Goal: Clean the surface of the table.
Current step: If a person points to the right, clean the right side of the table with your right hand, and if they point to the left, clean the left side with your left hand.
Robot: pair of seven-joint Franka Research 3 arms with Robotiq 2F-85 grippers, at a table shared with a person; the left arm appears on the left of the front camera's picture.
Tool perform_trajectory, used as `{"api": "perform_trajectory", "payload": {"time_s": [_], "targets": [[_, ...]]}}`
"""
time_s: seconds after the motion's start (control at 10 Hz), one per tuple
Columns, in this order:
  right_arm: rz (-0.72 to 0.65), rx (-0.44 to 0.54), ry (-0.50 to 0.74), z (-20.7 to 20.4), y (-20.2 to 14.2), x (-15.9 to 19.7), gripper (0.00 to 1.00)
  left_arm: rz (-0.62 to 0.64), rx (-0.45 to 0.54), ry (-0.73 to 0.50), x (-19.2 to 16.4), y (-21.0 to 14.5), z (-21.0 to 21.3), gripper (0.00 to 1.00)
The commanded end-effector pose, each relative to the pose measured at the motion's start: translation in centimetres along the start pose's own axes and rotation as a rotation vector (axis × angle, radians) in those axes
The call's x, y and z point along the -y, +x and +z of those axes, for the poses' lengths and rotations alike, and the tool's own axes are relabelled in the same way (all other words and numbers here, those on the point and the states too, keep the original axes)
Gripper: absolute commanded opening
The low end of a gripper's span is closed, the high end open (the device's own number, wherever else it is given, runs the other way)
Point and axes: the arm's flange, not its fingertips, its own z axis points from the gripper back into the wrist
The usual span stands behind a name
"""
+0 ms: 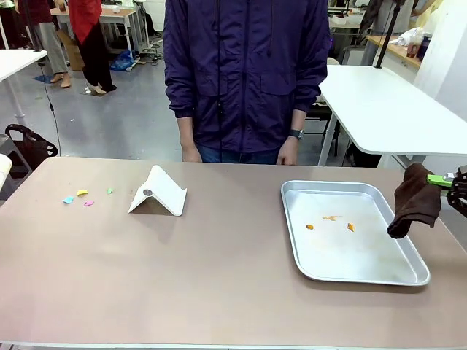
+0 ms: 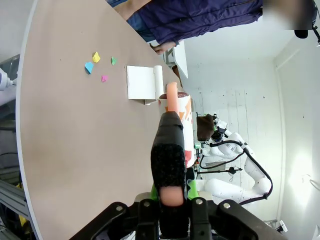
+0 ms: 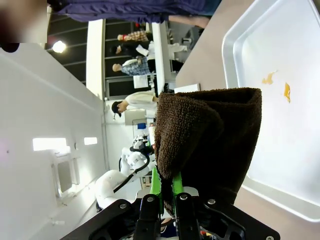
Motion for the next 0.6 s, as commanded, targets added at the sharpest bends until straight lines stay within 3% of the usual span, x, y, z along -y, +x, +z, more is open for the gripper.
{"api": "perform_trajectory", "payload": {"time_s": [0.0,0.5], "targets": [[0.005,-0.006,0.014,0.13,-0.17,-0.29,0.0,-0.007,-0.006,-0.002,0.22,-0.31,-0.05,0.0],[0.005,-0.006,0.014,0.13,-0.17,-0.29,0.0,-0.007,-0.006,-0.002,0.22,-0.31,-0.05,0.0]]}}
